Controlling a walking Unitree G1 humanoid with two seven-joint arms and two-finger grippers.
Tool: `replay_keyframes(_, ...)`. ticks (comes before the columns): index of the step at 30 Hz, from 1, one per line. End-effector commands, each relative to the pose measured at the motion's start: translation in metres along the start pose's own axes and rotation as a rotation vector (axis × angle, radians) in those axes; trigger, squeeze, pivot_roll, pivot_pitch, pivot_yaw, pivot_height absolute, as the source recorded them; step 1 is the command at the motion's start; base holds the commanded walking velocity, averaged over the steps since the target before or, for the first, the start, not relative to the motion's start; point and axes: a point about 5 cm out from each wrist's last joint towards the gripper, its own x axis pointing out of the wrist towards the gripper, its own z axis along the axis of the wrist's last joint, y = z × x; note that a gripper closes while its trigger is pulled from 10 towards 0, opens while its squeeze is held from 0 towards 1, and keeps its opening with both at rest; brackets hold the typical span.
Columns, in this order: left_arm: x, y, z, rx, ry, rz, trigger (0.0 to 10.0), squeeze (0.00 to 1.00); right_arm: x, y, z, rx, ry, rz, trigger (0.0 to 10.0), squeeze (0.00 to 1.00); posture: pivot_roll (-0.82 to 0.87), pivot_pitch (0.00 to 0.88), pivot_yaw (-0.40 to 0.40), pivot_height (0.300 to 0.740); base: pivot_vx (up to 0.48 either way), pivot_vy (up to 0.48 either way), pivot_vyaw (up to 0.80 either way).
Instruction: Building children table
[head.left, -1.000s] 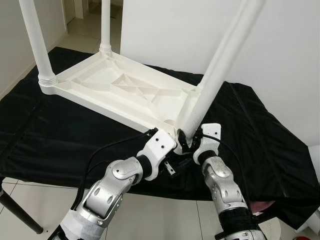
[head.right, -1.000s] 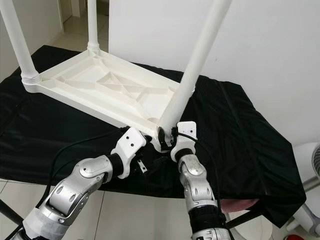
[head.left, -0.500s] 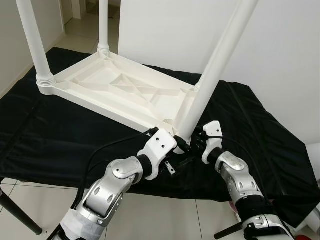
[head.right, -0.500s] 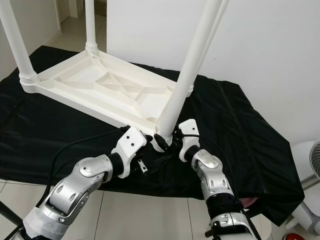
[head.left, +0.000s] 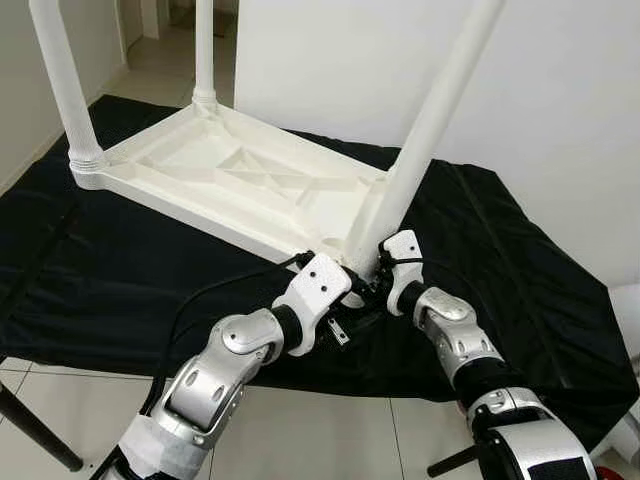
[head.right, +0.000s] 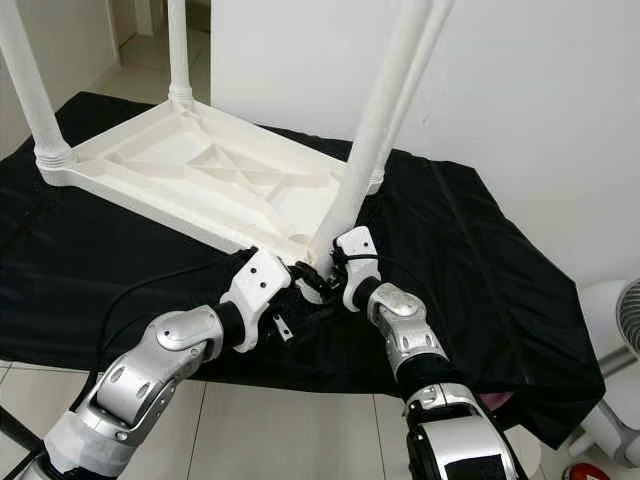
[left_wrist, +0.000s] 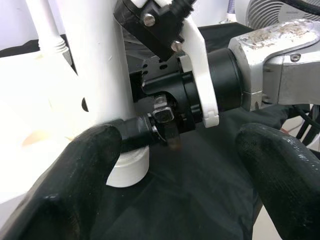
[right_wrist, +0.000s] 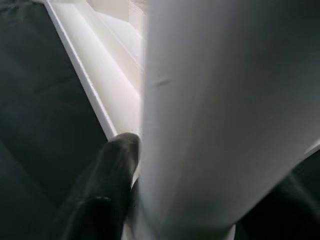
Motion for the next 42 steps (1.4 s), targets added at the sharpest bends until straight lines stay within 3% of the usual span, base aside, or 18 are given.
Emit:
replay_keyframes(1, 0.003, -0.003, 0.002, -0.004, 0.0, -0.03, 10.0, 0.0, 0.001, 0.007, -0.011, 0.015, 0.046, 0.031, 0.0, 0.0, 0.08, 0.0, -0.17, 0.74, 0.0, 0.0, 0.0)
replay_keyframes(12, 0.002, -0.003, 0.002, -0.005, 0.001, -0.03, 10.0, 0.0, -0.006, -0.002, -0.02, 0.04, 0.047, -0.003, 0.0, 0.0, 0.08, 0.0, -0.167, 0.74, 0.0, 0.0, 0.0)
replay_keyframes(13, 0.003, -0.003, 0.002, -0.005, 0.003, -0.03, 10.0, 0.0, -0.006, -0.003, -0.02, 0.039, 0.051, -0.022, 10.0, 0.0, 0.08, 0.0, -0.167, 0.74, 0.0, 0.0, 0.0)
replay_keyframes(25, 0.004, -0.004, 0.0, -0.002, 0.012, -0.029, 10.0, 0.0, -0.006, 0.0, -0.015, 0.096, -0.003, -0.243, 10.0, 0.0, 0.07, 0.0, -0.175, 0.74, 0.0, 0.0, 0.0)
replay_keyframes(29, 0.004, -0.003, -0.001, -0.004, 0.014, -0.025, 10.0, 0.0, -0.007, 0.008, -0.016, 0.18, -0.011, -0.426, 10.0, 0.0, 0.06, 0.0, -0.176, 0.74, 0.0, 0.0, 0.0)
replay_keyframes(33, 0.004, -0.004, -0.001, -0.007, 0.011, -0.026, 10.0, 0.0, -0.007, 0.024, -0.017, 0.18, -0.005, -0.575, 10.0, 0.0, 0.06, 0.0, -0.176, 0.74, 0.0, 0.0, 0.0)
replay_keyframes(35, 0.004, -0.004, -0.001, -0.007, 0.011, -0.026, 10.0, 0.0, -0.007, 0.024, -0.017, 0.18, -0.005, -0.575, 10.0, 0.0, 0.06, 0.0, -0.176, 0.74, 0.0, 0.0, 0.0)
replay_keyframes(36, 0.005, -0.005, -0.001, -0.01, 0.01, -0.029, 10.0, 0.0, -0.003, 0.037, -0.013, 0.202, -0.018, -0.58, 10.0, 0.0, 0.05, 0.0, -0.173, 0.74, 0.0, 0.0, 0.0)
replay_keyframes(39, 0.005, -0.005, -0.001, -0.01, 0.009, -0.03, 10.0, 0.0, -0.001, 0.044, -0.011, 0.21, -0.024, -0.561, 10.0, 0.0, 0.05, 0.0, -0.173, 0.74, 0.0, 0.0, 0.0)
replay_keyframes(42, 0.005, -0.005, -0.001, -0.011, 0.01, -0.033, 10.0, 0.0, -0.004, 0.039, -0.008, 0.201, -0.018, -0.576, 10.0, 0.0, 0.05, 0.0, -0.171, 0.74, 0.0, 0.0, 0.0)
